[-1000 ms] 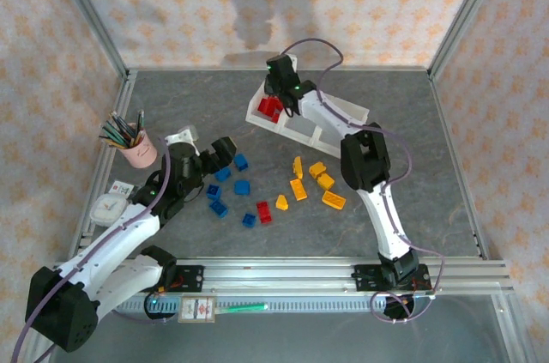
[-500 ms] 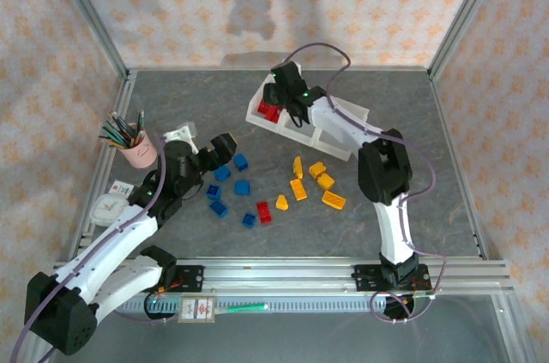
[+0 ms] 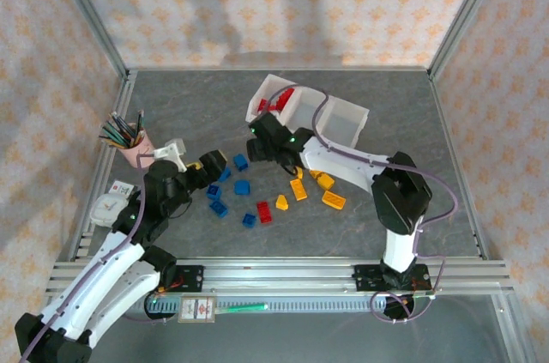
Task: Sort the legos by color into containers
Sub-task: Pick up the lego from the bottom-center of the table.
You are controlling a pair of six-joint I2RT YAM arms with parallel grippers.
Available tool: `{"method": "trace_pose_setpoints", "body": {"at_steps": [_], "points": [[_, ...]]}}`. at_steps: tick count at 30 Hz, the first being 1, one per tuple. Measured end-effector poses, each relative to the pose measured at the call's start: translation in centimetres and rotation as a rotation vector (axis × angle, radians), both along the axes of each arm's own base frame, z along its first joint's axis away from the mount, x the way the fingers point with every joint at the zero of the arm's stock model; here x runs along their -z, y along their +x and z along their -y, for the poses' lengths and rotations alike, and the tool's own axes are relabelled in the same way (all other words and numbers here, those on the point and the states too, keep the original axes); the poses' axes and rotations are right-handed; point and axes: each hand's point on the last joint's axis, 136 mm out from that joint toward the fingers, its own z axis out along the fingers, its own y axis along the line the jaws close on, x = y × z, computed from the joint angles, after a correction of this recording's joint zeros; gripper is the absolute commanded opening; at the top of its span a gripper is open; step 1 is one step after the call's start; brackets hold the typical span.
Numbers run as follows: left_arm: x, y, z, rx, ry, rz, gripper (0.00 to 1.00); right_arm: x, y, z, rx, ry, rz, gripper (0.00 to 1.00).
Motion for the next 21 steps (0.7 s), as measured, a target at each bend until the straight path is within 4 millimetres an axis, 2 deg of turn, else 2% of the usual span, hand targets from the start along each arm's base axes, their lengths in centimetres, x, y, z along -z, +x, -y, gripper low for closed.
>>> {"method": "trace_pose_setpoints", "body": {"at_steps": [9, 12, 21], "points": [[2.0, -2.2, -1.1, -0.015, 0.012, -0.046, 0.99, 4.2, -9.1, -1.5, -0.071, -0.092, -0.105, 0.68], [2.6, -2.6, -1.3, -0.018, 0.01, -0.058, 0.99, 5.3, -11.3, -1.5, -0.075, -0.111, -0.134, 0.65], [3.7, -2.9, -1.4, -0.023, 0.016, -0.098, 0.99, 6.4, -12.3, -1.4, -0.043, -0.12, -0.166, 0.54]]}}
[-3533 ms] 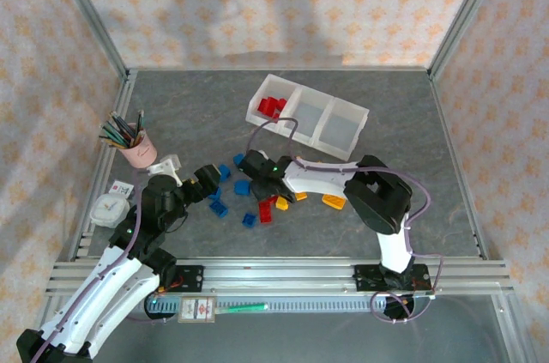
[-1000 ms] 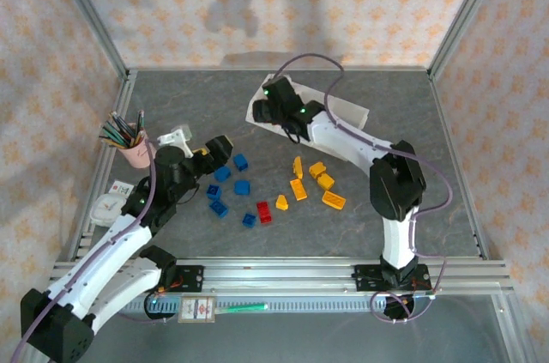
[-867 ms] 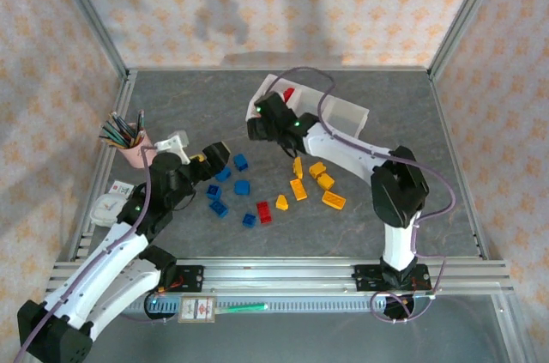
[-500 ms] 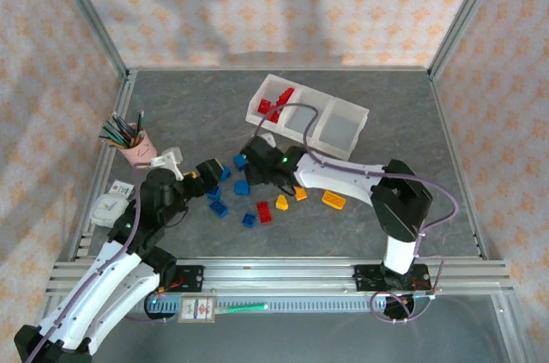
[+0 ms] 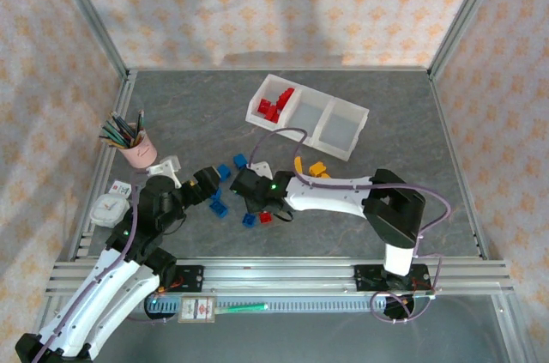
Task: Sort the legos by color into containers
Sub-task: Pick up the lego from the bottom-center of the table.
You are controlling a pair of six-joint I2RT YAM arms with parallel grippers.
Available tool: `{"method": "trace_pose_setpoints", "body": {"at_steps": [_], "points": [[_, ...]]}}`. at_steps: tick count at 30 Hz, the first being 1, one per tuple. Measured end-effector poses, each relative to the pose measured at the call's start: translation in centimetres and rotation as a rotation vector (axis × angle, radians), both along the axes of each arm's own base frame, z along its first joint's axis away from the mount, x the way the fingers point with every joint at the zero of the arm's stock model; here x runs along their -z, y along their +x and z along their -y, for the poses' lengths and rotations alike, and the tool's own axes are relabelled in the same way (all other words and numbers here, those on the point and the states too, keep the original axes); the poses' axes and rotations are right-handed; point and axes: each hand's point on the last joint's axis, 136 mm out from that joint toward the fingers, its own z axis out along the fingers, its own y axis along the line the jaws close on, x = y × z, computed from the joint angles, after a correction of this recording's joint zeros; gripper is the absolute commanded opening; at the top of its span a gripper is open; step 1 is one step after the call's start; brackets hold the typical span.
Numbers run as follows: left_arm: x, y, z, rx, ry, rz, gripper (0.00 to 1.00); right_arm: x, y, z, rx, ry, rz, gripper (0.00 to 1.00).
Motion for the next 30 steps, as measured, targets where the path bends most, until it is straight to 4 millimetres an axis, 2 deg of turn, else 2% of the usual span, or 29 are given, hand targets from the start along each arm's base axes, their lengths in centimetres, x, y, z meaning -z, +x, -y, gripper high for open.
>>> {"method": "trace_pose_setpoints", "body": {"at_steps": [9, 14, 19, 24, 30], "points": [[1.0, 0.2, 0.1, 0.0, 0.017, -0.039, 0.99, 2.5, -0.3, 0.1, -0.001, -0.055, -0.02, 0.5], [1.1, 0.2, 0.1, 0.0, 0.02, -0.046, 0.99, 3.1, -0.2, -0.4, -0.001, -0.055, -0.019, 0.45], [1.3, 0.2, 0.1, 0.0, 0.022, -0.051, 0.99, 3.5, -0.1, -0.4, 0.002, -0.065, -0.018, 0.44], [1.5, 0.3, 0.1, 0.0, 0.026, -0.061, 0.99, 3.9, 0.0, -0.5, 0.008, -0.073, -0.017, 0.33], [1.5, 0.3, 0.1, 0.0, 0.025, -0.06, 0.99, 3.7, 0.2, -0.6, 0.007, -0.071, -0.012, 0.29]]}}
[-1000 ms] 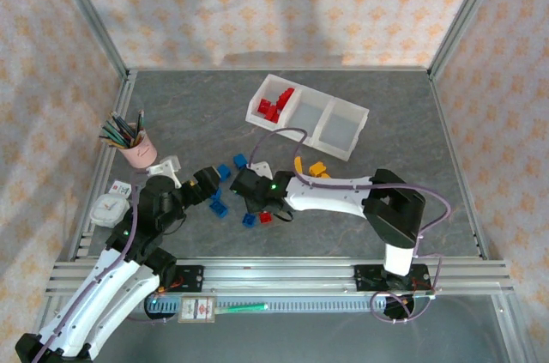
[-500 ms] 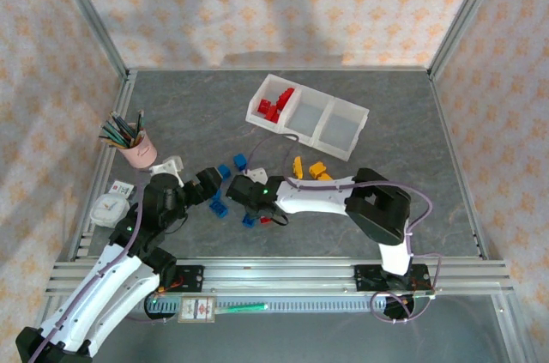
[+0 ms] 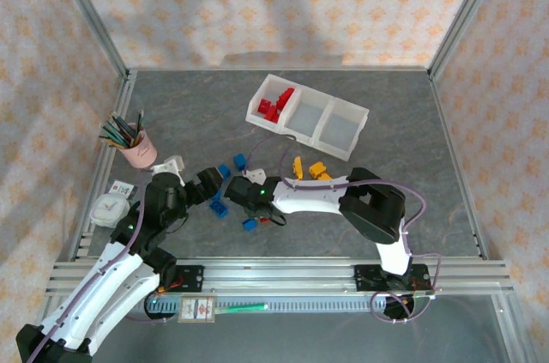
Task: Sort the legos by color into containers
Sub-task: Pick up the lego from the bottom-center of the table, then place the lego in the container.
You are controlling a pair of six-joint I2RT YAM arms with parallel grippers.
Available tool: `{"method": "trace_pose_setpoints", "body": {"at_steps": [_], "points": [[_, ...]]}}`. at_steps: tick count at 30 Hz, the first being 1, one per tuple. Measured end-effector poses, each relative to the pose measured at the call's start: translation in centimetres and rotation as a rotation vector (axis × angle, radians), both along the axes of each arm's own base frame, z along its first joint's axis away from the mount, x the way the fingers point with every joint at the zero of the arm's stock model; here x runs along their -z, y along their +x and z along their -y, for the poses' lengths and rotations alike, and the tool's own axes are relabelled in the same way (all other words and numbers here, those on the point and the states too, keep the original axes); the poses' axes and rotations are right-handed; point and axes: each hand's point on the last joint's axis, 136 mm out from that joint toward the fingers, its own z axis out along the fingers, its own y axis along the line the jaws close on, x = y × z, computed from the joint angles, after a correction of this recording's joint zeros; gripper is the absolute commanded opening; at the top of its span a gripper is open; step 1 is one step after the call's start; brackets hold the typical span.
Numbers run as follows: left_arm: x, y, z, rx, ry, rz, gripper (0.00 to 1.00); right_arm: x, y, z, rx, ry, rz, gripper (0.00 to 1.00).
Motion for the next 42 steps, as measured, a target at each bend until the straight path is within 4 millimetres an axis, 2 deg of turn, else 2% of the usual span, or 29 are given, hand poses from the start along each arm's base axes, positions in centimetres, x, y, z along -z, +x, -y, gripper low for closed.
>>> {"method": "trace_pose_setpoints", "body": {"at_steps": [5, 9, 17, 23, 25, 29, 36, 37, 40, 42], "points": [[0.0, 0.1, 0.0, 0.0, 0.0, 0.0, 0.99, -0.5, 0.5, 0.1, -0.001, 0.006, 0.01, 0.28], [0.1, 0.4, 0.2, 0.001, 0.005, -0.007, 0.99, -2.8, 2.7, 0.6, 0.027, 0.046, 0.043, 0.28], [-0.8, 2.1, 0.9, 0.003, 0.001, 0.008, 0.99, -10.3, 11.8, 1.0, 0.126, 0.199, 0.21, 0.29], [-2.0, 3.7, 1.5, 0.011, 0.004, 0.035, 0.99, -14.6, 19.1, 2.8, 0.224, 0.29, 0.332, 0.29], [-2.3, 4.2, 1.8, 0.012, 0.004, 0.042, 0.99, -15.4, 21.5, 3.1, 0.251, 0.309, 0.367, 0.29], [-2.5, 5.4, 2.2, 0.015, 0.007, 0.047, 0.99, -15.1, 25.6, 3.3, 0.282, 0.31, 0.404, 0.29], [-3.1, 7.0, 3.0, 0.017, 0.002, 0.064, 0.99, -12.8, 30.9, 2.7, 0.287, 0.264, 0.447, 0.32], [-3.2, 7.2, 3.0, 0.017, 0.001, 0.068, 0.99, -12.5, 31.6, 2.6, 0.288, 0.256, 0.453, 0.33], [-3.5, 7.6, 3.2, 0.017, -0.004, 0.078, 0.99, -11.8, 33.4, 2.5, 0.29, 0.244, 0.469, 0.46], [-3.7, 7.9, 3.3, 0.018, -0.004, 0.084, 0.99, -11.6, 34.2, 2.8, 0.29, 0.229, 0.475, 0.47]]}}
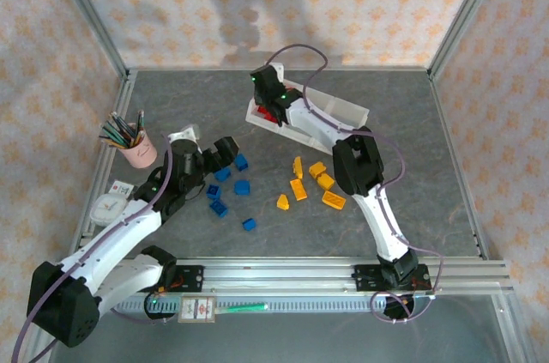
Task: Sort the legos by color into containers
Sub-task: Place the lego in the container, then pick up the lego from the center of the table.
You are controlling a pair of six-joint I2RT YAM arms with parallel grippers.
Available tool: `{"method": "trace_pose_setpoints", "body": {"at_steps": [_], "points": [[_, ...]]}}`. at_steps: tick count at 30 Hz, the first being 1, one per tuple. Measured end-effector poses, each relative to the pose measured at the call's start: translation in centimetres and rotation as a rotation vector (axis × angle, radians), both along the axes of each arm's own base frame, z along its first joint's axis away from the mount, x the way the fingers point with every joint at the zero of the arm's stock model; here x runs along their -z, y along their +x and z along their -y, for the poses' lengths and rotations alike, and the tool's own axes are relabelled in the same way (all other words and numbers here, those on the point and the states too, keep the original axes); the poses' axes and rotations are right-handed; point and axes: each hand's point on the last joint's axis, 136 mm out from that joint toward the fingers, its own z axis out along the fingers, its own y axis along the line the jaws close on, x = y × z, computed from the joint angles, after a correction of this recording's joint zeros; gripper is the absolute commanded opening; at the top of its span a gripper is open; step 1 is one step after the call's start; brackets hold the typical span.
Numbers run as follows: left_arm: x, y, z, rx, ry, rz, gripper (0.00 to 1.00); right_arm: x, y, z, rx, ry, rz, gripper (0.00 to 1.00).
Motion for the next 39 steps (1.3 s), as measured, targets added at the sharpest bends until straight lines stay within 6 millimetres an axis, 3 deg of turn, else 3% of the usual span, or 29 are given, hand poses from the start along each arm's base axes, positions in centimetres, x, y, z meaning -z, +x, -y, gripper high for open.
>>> {"method": "trace_pose_setpoints", "body": {"at_steps": [5, 8, 20, 24, 32, 39], "points": [[-0.5, 0.3, 0.2, 0.008, 0.004, 0.014, 0.99, -0.5, 0.4, 0.7, 0.006, -0.015, 0.005, 0.51], [-0.5, 0.3, 0.2, 0.009, 0.003, 0.017, 0.99, -0.3, -0.6, 1.0, -0.012, -0.023, -0.013, 0.52], [-2.1, -0.7, 0.8, 0.061, -0.038, 0.061, 0.99, -3.8, -10.8, 1.8, -0.131, 0.006, -0.07, 0.63], [-1.5, -1.7, 0.8, 0.08, -0.049, 0.061, 0.99, -2.6, -14.1, 3.2, -0.134, -0.001, -0.119, 0.65], [1.8, -3.8, 1.9, 0.132, -0.047, 0.0, 0.99, 2.6, -19.3, 6.3, -0.11, -0.041, -0.257, 0.68], [3.8, -5.3, 3.7, 0.179, -0.064, -0.042, 0.99, 5.6, -21.4, 7.9, -0.08, -0.054, -0.333, 0.69]]}}
